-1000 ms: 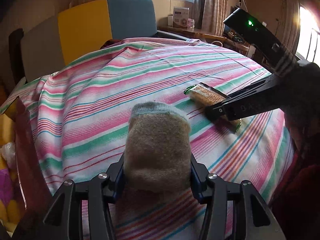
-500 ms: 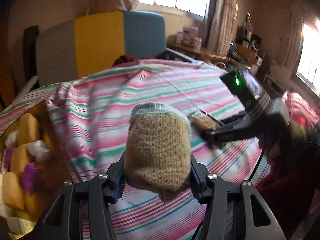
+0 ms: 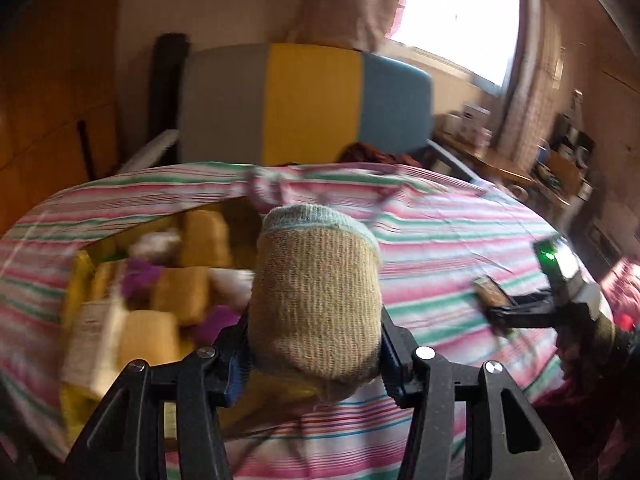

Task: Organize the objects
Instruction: 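Carry the rolled cloth into the gold tray and open the left gripper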

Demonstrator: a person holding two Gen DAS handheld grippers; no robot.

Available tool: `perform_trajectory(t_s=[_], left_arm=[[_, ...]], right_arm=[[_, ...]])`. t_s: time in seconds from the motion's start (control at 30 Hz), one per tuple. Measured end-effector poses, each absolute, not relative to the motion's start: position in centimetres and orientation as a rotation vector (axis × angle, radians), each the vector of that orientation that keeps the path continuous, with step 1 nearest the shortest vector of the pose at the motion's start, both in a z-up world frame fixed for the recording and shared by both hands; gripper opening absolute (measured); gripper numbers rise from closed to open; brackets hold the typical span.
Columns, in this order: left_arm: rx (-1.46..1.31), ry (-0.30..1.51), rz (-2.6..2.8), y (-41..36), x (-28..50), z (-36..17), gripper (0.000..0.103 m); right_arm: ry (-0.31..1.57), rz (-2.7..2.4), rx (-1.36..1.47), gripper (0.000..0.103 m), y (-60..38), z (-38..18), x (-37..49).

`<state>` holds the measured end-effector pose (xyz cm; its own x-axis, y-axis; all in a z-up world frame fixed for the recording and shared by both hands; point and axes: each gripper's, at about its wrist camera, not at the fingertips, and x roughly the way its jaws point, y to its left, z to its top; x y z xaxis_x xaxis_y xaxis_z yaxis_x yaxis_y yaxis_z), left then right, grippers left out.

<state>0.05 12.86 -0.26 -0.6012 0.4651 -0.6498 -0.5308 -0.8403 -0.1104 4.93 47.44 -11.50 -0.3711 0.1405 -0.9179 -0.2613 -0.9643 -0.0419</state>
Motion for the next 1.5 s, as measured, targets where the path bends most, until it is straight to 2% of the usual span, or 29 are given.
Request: perform_trajectory(t_s=[0.47, 0.87, 1.03, 1.2, 1.5], left_arm=[[-1.047, 0.074, 2.607, 4.4, -1.8, -0.9, 0.053], [-1.138, -0.003, 2.574, 3.0, -2.6, -2.3, 0.053], [-1.256, -0.226, 2.458, 2.5, -4.7, -3.5, 0.053], [-1.301, -0.245, 2.451, 3.2, -6.4, -4.2, 0.053], [-1.377, -0.126, 2.432, 6.4, -8.9, -6.2, 0.055]], right_arm=[[0.14, 2.407, -1.589, 0.052, 47.1, -11.4, 4.9], [0.114, 2.399, -1.583, 0.052, 46.8, -11.4, 4.9], [0.098, 2.398, -1.583, 0.052, 46.8, -11.4, 4.9], [0.082, 2.399, -1.585, 0.052, 46.8, -11.3, 4.8], [0.061, 2.399, -1.589, 0.052, 47.1, -11.4, 4.6]])
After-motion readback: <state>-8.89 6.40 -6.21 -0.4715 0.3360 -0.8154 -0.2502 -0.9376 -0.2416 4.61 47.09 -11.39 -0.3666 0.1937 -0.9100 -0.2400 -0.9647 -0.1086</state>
